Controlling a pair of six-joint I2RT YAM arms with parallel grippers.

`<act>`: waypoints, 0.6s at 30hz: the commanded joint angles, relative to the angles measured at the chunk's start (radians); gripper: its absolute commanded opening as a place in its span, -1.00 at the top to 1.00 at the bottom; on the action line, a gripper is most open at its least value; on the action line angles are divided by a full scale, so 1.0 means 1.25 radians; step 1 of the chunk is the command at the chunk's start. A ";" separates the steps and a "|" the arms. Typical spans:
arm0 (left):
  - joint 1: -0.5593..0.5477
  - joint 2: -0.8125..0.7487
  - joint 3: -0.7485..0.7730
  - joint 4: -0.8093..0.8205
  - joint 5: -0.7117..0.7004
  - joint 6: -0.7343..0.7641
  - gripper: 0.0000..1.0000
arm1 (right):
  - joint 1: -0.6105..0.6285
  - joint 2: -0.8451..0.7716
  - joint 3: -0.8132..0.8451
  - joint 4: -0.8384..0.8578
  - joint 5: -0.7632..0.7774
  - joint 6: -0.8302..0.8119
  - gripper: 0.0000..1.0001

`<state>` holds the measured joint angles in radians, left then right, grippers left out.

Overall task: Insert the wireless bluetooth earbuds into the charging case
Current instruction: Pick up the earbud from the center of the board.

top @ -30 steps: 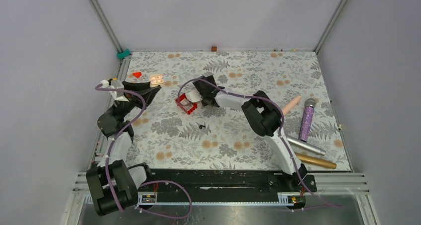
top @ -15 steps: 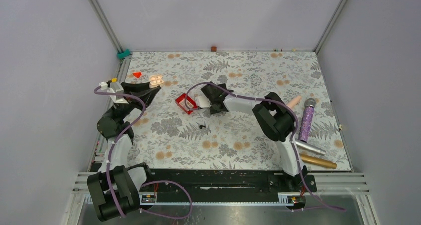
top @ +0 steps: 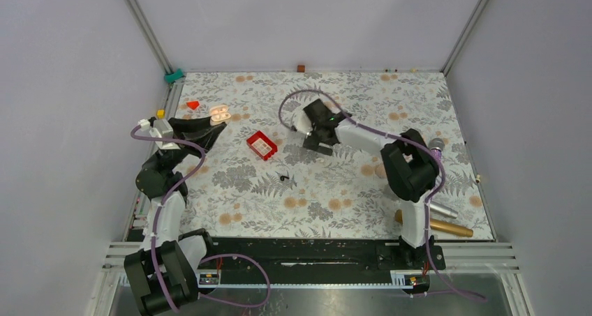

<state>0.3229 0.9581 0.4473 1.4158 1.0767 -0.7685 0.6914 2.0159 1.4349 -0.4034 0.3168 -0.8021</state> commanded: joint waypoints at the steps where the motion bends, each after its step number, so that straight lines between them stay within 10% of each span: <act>1: -0.002 -0.018 -0.007 0.043 -0.017 -0.001 1.00 | -0.121 -0.141 0.027 0.007 -0.181 0.150 -0.99; 10: -0.013 -0.009 -0.008 0.043 -0.020 0.006 1.00 | -0.174 -0.387 -0.475 0.425 -0.497 -0.219 -0.99; 18: -0.013 -0.013 -0.009 0.043 -0.018 0.005 1.00 | -0.174 -0.340 -0.601 0.603 -0.577 -0.409 -0.99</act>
<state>0.3084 0.9508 0.4366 1.4162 1.0756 -0.7677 0.4732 1.5562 0.6857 0.1463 -0.3092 -1.1568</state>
